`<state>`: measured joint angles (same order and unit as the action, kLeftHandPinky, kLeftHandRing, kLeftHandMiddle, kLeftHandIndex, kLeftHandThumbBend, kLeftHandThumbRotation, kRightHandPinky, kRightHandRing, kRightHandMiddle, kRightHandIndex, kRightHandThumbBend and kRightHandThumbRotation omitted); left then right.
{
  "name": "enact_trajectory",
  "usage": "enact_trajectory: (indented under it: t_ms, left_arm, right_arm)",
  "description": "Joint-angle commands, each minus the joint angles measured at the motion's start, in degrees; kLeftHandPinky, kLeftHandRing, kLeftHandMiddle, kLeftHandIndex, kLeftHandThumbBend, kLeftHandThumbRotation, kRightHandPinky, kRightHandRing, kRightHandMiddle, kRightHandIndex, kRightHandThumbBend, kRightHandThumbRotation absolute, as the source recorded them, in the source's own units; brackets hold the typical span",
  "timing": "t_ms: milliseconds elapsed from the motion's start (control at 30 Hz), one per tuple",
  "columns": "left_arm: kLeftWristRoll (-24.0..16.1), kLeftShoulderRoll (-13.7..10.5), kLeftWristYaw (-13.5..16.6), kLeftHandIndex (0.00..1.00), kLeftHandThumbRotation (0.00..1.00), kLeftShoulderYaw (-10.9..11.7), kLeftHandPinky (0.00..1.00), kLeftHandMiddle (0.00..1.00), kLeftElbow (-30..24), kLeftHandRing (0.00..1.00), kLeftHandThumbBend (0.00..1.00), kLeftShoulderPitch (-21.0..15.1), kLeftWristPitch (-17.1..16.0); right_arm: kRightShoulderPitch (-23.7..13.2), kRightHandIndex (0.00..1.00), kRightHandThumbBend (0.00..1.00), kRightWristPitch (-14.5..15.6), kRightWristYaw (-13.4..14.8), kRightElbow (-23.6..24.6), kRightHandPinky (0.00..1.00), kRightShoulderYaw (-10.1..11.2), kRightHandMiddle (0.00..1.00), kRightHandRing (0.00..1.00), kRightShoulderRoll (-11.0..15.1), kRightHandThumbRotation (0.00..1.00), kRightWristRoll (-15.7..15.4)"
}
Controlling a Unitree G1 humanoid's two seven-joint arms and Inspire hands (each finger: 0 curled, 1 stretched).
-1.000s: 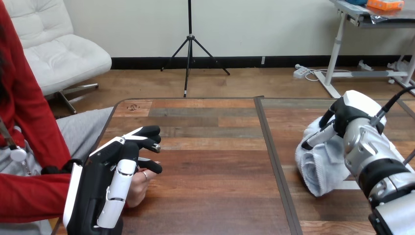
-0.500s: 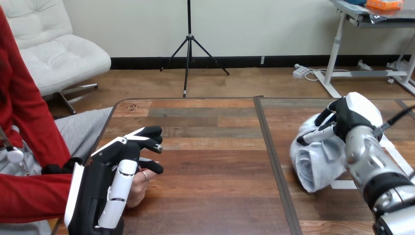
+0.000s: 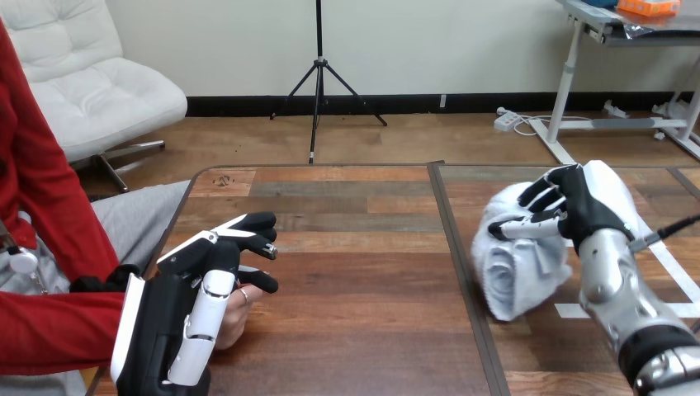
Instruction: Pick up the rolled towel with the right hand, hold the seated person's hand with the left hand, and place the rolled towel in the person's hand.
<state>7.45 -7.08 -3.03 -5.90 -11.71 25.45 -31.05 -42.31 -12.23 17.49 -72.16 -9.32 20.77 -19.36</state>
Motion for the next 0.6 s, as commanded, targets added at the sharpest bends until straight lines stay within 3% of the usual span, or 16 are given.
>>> enact_trajectory:
  t_ms: [0, 133, 567]
  left_arm:
    - [0.15, 2.34, -0.05, 0.49, 0.83, 0.35, 0.49, 0.74, -1.72, 0.74, 0.55, -2.14, -1.41]
    - [-0.04, 2.41, 0.10, 0.49, 0.83, 0.32, 0.50, 0.74, -1.80, 0.74, 0.55, -1.98, -1.20]
    - [0.25, 2.31, -0.17, 0.49, 0.83, 0.15, 0.51, 0.75, -1.87, 0.74, 0.52, -1.96, -1.03]
  right_arm:
    - [-0.76, 0.45, 0.81, -6.11, 1.66, 4.32, 0.39, 1.76, 0.46, 0.43, -0.38, 0.00, 1.58]
    - [0.33, 0.45, 0.80, -10.60, 1.94, 5.42, 0.39, 2.39, 0.45, 0.42, -0.09, 0.00, 2.12]
    - [2.11, 0.44, 0.77, -15.66, 0.83, 8.54, 0.40, 2.03, 0.45, 0.42, 1.57, 0.00, 1.27]
